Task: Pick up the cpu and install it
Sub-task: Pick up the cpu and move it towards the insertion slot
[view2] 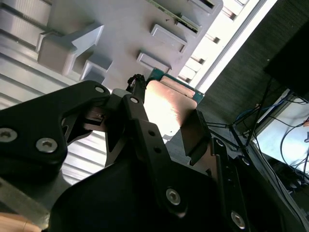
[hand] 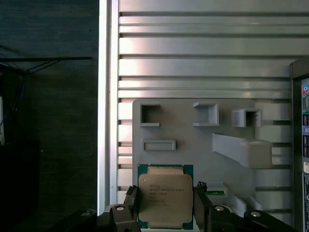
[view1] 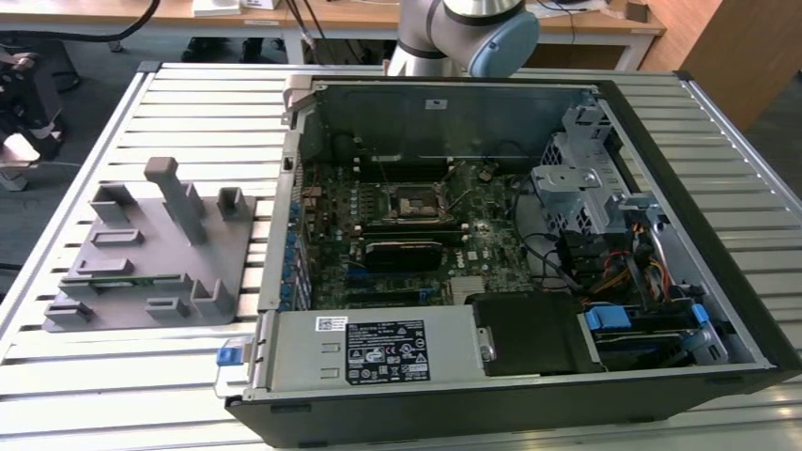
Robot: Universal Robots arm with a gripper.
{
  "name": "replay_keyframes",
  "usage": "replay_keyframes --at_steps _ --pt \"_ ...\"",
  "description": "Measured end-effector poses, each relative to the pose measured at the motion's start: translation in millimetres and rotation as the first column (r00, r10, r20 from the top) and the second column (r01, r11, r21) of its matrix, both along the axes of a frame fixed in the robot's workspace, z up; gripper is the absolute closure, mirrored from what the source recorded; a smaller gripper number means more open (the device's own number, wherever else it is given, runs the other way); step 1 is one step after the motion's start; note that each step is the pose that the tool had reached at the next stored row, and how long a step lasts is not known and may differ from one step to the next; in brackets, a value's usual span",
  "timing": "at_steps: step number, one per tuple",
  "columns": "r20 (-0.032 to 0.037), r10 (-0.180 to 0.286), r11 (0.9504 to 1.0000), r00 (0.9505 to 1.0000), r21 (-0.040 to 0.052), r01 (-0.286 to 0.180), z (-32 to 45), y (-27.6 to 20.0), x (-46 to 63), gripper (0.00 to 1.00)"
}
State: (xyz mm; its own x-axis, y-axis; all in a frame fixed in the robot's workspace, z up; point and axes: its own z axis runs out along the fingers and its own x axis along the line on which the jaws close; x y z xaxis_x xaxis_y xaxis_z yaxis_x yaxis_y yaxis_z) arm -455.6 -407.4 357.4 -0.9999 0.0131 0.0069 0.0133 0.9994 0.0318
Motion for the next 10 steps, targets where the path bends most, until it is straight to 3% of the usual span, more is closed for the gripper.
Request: replay_keyframes --at_steps 10 --pt "0.0012 0.0 1.0 1.0 0.0 0.0 18.1 0.0 0.0 0.46"
